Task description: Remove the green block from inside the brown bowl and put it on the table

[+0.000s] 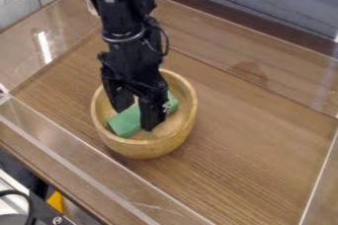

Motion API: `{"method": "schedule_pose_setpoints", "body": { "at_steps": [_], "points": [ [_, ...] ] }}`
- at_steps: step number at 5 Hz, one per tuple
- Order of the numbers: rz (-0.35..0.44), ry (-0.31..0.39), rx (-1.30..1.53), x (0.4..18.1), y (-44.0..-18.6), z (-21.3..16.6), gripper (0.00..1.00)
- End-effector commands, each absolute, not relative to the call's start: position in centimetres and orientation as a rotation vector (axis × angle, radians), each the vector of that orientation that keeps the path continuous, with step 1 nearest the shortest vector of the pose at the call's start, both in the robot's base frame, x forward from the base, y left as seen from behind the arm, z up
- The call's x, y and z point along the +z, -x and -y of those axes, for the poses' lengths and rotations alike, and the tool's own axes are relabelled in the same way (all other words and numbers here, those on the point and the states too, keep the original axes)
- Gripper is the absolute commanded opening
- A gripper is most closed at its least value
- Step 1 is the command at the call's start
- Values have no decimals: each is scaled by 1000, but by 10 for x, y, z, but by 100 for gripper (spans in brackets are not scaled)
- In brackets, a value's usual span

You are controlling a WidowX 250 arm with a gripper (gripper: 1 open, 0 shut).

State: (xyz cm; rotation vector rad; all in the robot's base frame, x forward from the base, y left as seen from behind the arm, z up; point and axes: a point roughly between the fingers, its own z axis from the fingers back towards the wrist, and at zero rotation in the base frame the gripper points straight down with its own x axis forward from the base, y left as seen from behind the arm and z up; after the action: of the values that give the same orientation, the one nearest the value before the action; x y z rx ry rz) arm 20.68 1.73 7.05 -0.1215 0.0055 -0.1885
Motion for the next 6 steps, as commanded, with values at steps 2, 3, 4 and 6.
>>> {"method": "schedule_pose_setpoints", "body": {
  "at_steps": [2,3,4,6],
  "points": [
    [34,96,-220,61,-213,-22,100],
    [39,87,-242,49,-220,-22,100],
    [43,78,-260,35,-227,-21,100],
    [36,76,-278,31,-228,-26,100]
  ]
}}
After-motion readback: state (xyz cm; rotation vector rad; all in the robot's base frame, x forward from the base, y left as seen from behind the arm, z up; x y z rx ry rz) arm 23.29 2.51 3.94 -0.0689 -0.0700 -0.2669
